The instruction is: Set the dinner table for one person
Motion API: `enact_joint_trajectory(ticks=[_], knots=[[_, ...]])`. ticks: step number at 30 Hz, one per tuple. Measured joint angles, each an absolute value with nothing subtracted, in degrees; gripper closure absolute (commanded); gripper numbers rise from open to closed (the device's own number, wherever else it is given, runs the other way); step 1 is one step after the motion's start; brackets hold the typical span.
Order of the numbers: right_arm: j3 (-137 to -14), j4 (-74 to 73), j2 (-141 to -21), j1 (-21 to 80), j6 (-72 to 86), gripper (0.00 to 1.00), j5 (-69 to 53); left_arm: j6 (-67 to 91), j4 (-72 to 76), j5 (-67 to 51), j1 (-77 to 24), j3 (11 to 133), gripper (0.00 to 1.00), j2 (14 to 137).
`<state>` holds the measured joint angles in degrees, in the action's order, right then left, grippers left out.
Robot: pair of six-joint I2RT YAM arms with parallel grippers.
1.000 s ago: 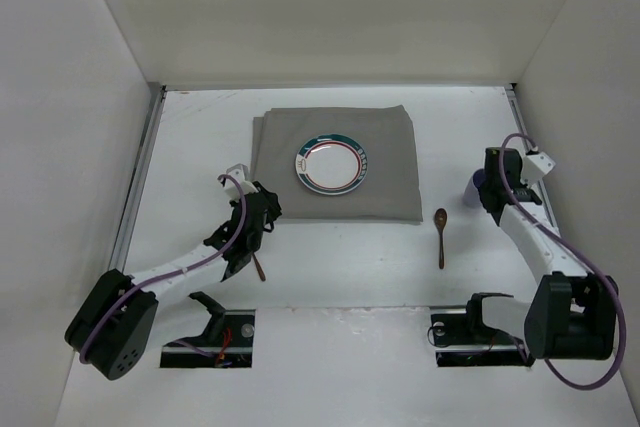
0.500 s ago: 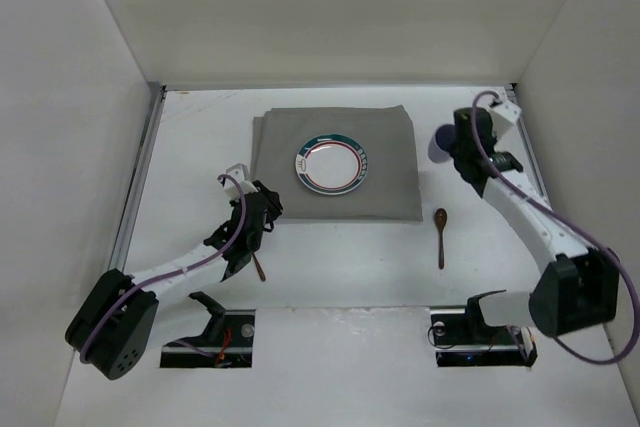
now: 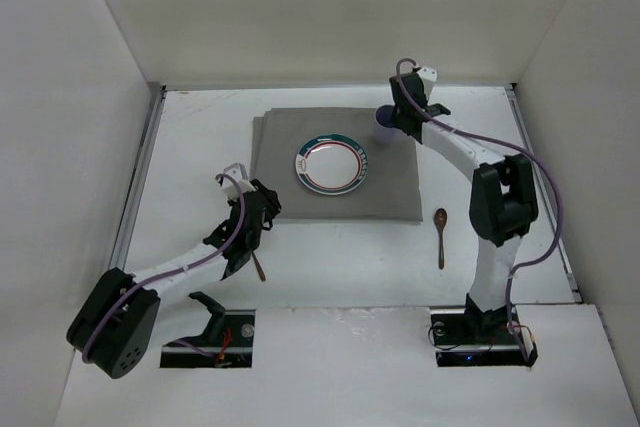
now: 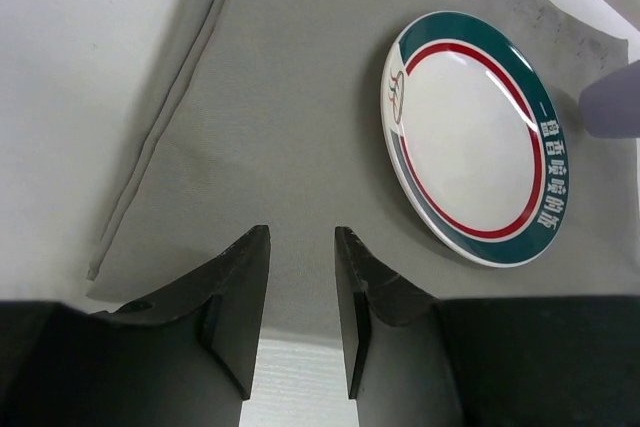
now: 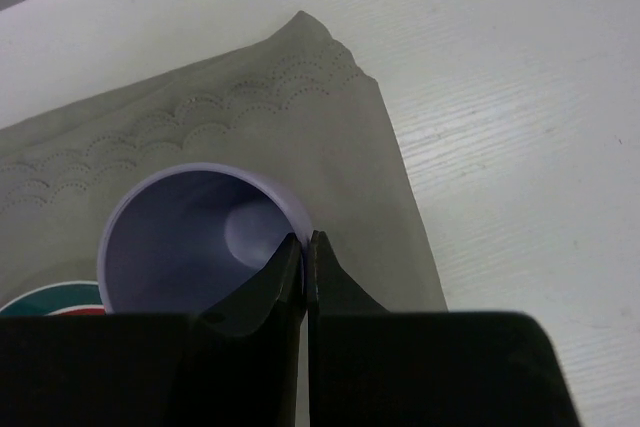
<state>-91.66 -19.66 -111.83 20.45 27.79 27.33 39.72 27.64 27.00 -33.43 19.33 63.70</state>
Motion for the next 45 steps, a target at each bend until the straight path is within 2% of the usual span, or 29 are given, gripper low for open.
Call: enact_joint_trajectory(ticks=[14,17,25,31,35,36,37,43,45], knots=[[-98.9,-20.6,-117.8,18.8,26.3,0.94,25.6,39.7,27.7,27.0,-33.3,19.3,0.69,65.1],[-99.4,-20.6,-119.5,18.3,26.3,0.91,25.6,39.7,27.7,27.0,-33.2,19.3,0.69,65.1],[-100.4,-20.6,-120.2,17.7,26.3,0.63,23.9,39.7,27.7,27.0,-32.9,19.3,0.69,65.1],[-99.2,-20.5,-118.5,17.7,25.9,0.5,22.0,39.7,27.7,27.0,-32.9,19.3,0.69,65.1],[-91.9,-19.4,-109.9,17.7,25.7,0.42,21.2,39.7,27.7,27.0,-32.8,19.3,0.68,65.1],[-88.9,-18.5,-106.5,17.7,25.7,0.43,21.0,39.7,27.7,27.0,-32.6,19.3,0.68,65.1],[-85.3,-17.5,-102.3,17.7,25.7,0.48,21.0,39.7,27.7,26.9,-32.3,19.3,0.68,65.1],[-59.7,-11.0,-75.2,17.5,29.2,0.88,22.0,39.7,27.7,27.0,-31.3,19.3,0.68,64.2],[-50.3,-10.9,-67.6,17.2,31.7,0.92,22.2,39.7,27.7,26.9,-31.4,19.3,0.68,63.8]])
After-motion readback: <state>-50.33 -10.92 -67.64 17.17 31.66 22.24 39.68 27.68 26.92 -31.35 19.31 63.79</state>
